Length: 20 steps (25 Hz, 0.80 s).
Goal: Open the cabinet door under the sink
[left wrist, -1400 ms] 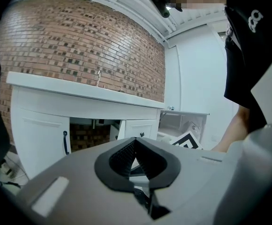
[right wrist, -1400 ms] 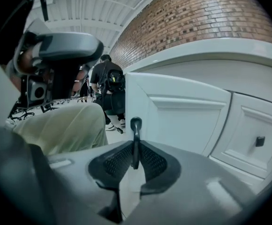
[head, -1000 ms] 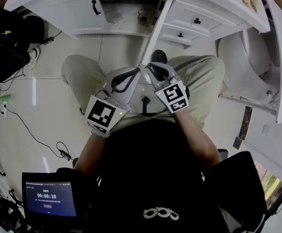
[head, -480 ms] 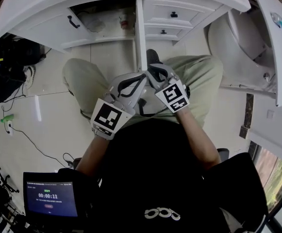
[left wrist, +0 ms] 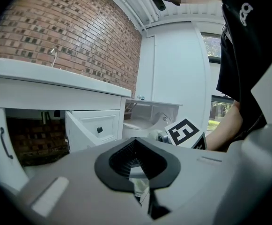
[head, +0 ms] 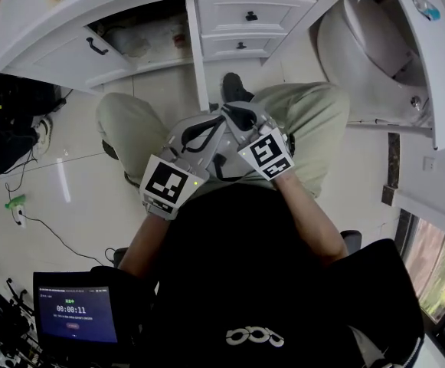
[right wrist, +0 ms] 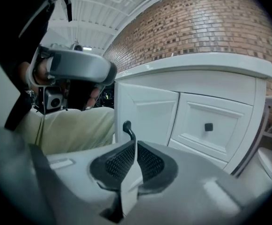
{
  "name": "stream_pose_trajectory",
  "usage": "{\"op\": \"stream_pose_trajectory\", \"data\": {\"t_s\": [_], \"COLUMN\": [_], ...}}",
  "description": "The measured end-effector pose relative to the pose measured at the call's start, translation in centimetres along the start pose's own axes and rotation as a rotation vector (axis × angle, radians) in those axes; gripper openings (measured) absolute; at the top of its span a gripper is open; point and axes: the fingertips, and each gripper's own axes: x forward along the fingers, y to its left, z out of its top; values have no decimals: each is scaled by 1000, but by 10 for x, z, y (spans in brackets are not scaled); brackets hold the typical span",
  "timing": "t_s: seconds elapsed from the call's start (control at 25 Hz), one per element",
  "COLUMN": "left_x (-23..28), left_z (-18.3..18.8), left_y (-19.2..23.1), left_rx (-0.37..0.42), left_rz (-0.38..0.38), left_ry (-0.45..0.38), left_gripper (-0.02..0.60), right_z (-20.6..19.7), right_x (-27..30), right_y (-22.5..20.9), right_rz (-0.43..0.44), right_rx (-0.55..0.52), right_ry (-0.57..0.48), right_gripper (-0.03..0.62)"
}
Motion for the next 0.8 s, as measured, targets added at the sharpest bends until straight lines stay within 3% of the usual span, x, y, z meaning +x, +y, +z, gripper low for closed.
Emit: {"op": "stream_pose_trajectory", "data": {"t_s": [0.8], "left_x": [13], "left_z": [-1], "left_y": [-7], "left_rx": [12], "left_rz": [-26], "left_ry": [17], "left_gripper": [14], "right_z": [2], "right_x": [-20], "right_y": [-14], "right_rz": [-42], "right_rx": [37], "right_ry": [-42], "right_gripper": [-8]}}
